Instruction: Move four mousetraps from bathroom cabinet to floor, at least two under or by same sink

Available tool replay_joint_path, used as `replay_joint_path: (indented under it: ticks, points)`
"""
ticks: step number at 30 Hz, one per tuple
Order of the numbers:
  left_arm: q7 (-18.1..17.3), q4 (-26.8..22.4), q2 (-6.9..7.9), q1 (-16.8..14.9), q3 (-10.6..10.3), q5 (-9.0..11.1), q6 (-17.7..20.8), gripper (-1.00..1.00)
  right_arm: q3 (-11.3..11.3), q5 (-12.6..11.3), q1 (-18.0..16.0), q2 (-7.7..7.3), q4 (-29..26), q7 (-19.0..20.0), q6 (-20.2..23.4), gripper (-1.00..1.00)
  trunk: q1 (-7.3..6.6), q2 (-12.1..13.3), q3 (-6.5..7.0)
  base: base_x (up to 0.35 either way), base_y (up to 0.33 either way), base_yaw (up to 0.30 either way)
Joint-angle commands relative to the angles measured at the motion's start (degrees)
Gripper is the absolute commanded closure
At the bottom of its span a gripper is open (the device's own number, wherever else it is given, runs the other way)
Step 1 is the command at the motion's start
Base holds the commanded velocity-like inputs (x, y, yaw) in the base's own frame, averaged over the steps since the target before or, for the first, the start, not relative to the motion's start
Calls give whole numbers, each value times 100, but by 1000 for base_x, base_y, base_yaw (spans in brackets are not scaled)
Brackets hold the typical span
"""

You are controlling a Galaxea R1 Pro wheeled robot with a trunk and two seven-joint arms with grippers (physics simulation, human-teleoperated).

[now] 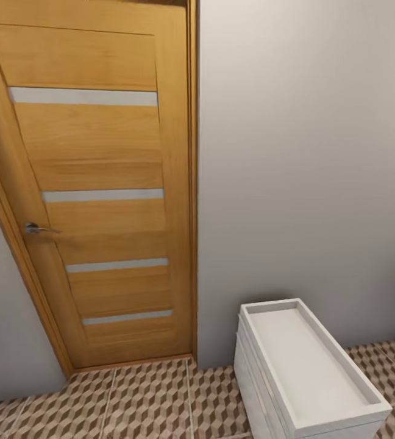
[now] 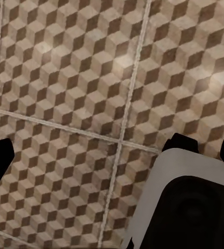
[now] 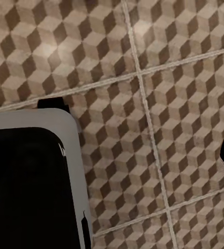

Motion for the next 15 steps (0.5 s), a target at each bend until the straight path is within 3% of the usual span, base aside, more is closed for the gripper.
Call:
replay_joint_path:
  ticks: [1, 10, 15]
  points:
    - [0, 6, -1, -5, 38, 11, -25, -100, -34, -13, -8, -1, 19, 3, -43, -100, 0, -5, -7, 0, 0, 285]
    - [-4, 6, -1, -4, 38, 9, -25, -100, -34, -13, -8, -1, 19, 5, -45, -100, 0, -5, -7, 0, 0, 283]
    - [-4, 6, -1, -4, 38, 8, -20, -100, -34, -9, -8, -1, 19, 9, -47, -100, 0, -5, -7, 0, 0, 174]
